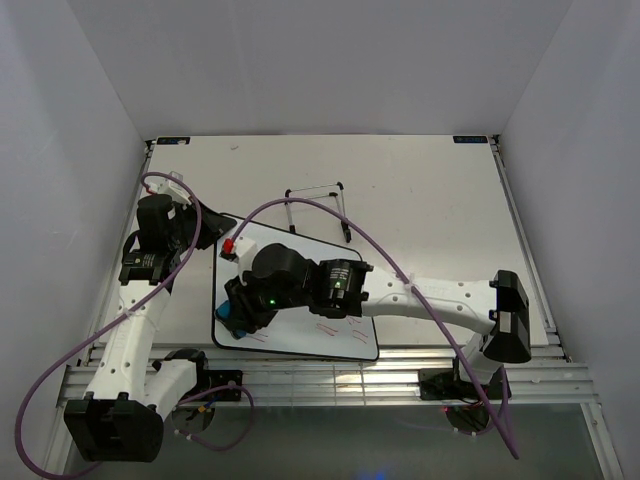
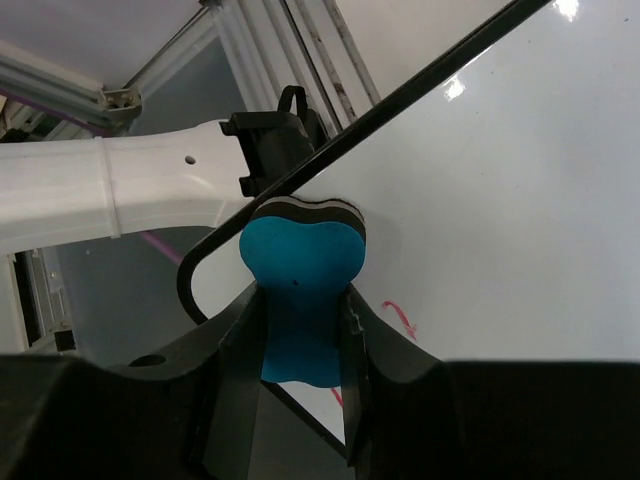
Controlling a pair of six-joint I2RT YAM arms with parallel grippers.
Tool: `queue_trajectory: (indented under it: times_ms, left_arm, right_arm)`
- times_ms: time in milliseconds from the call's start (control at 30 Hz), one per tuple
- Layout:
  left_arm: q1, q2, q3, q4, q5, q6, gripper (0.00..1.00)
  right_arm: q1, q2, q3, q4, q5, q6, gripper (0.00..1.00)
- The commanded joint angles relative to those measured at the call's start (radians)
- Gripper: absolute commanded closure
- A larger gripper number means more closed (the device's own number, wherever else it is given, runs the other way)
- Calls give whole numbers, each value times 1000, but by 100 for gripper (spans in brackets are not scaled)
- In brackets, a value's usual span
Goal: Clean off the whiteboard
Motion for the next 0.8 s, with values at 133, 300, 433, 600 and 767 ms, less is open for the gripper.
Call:
queue_trajectory:
  times_ms: [133, 300, 433, 600, 767]
  left_arm:
    - [1, 4, -7, -71, -203, 185, 100]
    - [1, 4, -6, -69, -196, 184, 100]
    - [1, 5, -15, -58, -193, 178, 100]
    - [1, 5, -6, -64, -192, 182, 100]
    - [1, -1, -15, -66, -199, 184, 100]
  right_arm:
    - [-37, -55, -140, -11, 69, -34, 87]
    - [-86, -161, -365, -20, 123, 21, 87]
    - [-103, -161, -356, -29, 120, 20, 88]
    - [-94, -43, -134, -86, 53, -40, 89]
    - [-51, 19, 9, -78, -32, -57, 89]
